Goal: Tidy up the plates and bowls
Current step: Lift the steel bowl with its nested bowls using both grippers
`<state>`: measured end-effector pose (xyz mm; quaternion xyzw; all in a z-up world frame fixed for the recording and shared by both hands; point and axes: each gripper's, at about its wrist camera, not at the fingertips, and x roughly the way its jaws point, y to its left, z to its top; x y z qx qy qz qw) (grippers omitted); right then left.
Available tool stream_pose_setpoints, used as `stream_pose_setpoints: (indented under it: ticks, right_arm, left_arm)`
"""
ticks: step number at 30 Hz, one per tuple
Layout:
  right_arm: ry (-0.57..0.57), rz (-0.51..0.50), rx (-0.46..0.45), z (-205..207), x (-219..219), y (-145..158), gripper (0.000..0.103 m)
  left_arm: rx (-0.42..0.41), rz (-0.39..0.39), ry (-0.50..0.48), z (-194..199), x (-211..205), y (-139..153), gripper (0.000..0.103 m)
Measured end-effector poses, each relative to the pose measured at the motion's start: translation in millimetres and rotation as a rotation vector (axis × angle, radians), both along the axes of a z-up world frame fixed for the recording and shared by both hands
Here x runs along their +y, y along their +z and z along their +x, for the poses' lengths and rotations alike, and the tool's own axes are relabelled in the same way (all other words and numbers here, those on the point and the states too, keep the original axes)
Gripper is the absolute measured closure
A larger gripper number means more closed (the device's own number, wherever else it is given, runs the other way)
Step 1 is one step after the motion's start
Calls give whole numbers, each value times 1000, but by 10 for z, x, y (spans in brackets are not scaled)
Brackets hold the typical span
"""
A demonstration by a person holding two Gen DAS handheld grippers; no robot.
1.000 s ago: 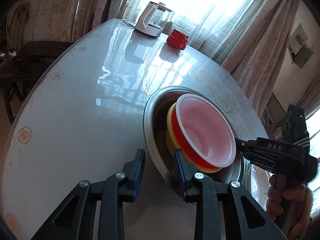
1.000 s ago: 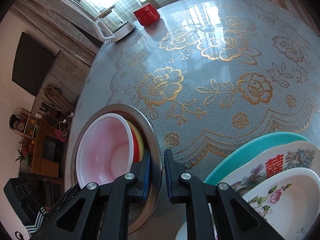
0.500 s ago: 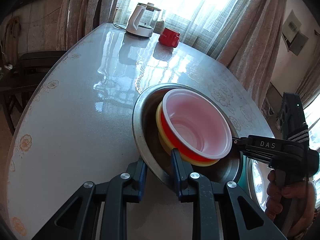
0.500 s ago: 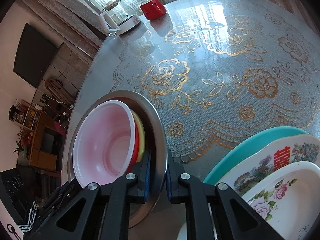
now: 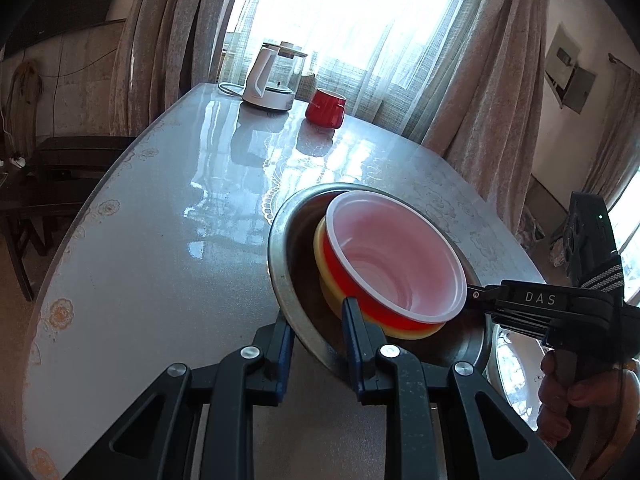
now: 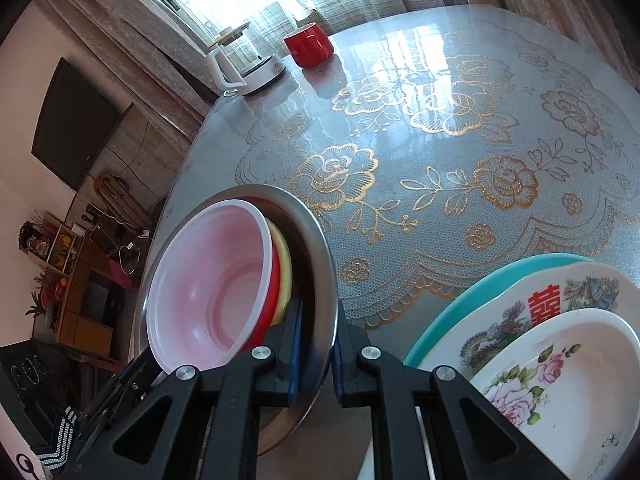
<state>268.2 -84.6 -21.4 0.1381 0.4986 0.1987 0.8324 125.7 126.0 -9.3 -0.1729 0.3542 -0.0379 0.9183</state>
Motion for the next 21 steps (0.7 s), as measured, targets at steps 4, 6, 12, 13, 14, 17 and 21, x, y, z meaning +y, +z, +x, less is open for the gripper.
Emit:
stream_pose_setpoints:
  ticks: [4,6,12,13,14,17,21]
  right_arm:
    - [-1,5,-34,-28,-3,126,91]
    - [-3,10,-55,-42,2,195,91]
    - [-4,35,-112,-106,-13,403,91]
    - [-5,40,-122,-120,-22,436,91]
    - [-8,43,-132,-138,-36,475,91]
    - [-16,55,-162,-213,-104,586,91]
    - [-39,60,-191,-320,-237,690,91]
  left_arm:
    - [-19,11,6,3,5,65,79]
    - [-29,6,10,-4,20,110,79]
    - [-81,23,9,-22,0,300,79]
    - [-90,26,7,-21,-7,332,78]
    - [-97,25,4,-21,-11,364,78]
    - [-114,19,-8,-18,-56,442,78]
    - [-136,19,-41,-30,-187,517,78]
